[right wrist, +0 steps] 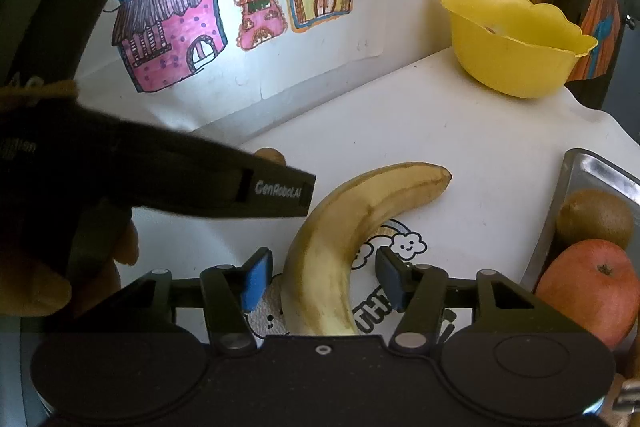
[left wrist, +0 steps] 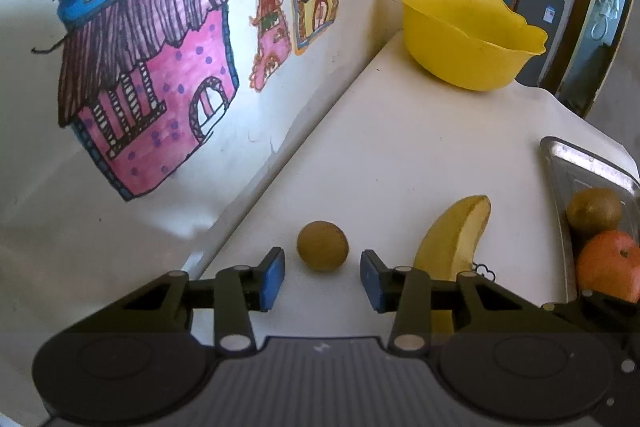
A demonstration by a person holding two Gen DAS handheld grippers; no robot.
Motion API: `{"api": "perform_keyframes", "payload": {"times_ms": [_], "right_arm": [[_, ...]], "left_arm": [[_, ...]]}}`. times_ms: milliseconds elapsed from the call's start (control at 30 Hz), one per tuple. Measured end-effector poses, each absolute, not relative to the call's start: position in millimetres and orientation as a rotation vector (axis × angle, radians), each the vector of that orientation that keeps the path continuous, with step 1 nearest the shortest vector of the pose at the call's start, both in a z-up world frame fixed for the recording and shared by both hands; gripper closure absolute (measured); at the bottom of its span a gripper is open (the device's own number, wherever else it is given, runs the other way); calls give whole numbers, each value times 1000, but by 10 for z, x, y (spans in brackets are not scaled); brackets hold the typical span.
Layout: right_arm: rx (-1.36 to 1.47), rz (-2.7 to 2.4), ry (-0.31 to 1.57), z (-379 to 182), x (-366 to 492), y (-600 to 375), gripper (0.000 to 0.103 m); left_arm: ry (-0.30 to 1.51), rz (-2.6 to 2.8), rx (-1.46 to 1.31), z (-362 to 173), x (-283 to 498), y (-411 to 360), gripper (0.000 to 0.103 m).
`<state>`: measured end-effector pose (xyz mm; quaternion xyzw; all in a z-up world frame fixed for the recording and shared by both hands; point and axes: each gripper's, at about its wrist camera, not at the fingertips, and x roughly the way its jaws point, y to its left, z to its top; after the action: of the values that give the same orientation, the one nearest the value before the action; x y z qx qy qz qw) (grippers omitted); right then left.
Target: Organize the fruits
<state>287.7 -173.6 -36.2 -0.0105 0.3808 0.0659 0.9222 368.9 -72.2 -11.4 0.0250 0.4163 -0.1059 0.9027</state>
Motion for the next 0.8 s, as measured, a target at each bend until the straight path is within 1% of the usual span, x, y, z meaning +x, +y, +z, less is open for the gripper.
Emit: {"api": "perform_keyframes", "payload": {"times_ms": [100,200,300,467,533,567,700,800], "right_arm": [[-21,132,778,-362,2906,-1727,43],[-26,115,770,-365,2924,-1719,48],[-18,107,764,-373,2920,-1720,48],[-21,89,752,-385,2910,-1695,48],[-22,86,752,-387,2904,-1694,47],[-19,85,751,-389,2902,-1695,47],[-7,87,744,-395,2907,-1701,46],[-21,80,732,-411,2883,-1690,48]], "left_arm": [[856,-217,53,-111,3728,-735,57],[848,-222,61,-120,3766,-752,57],[843,-232,71,-127,3802,-780,57],[837,-236,87,-143,3789,-791,67],[838,-241,90,-147,3771,-788,69],[839,-245,90,-149,3758,-776,72],[852,-272,89,-138,3740,-736,74],[860,-265,77,-129,3688,-669,74]]}}
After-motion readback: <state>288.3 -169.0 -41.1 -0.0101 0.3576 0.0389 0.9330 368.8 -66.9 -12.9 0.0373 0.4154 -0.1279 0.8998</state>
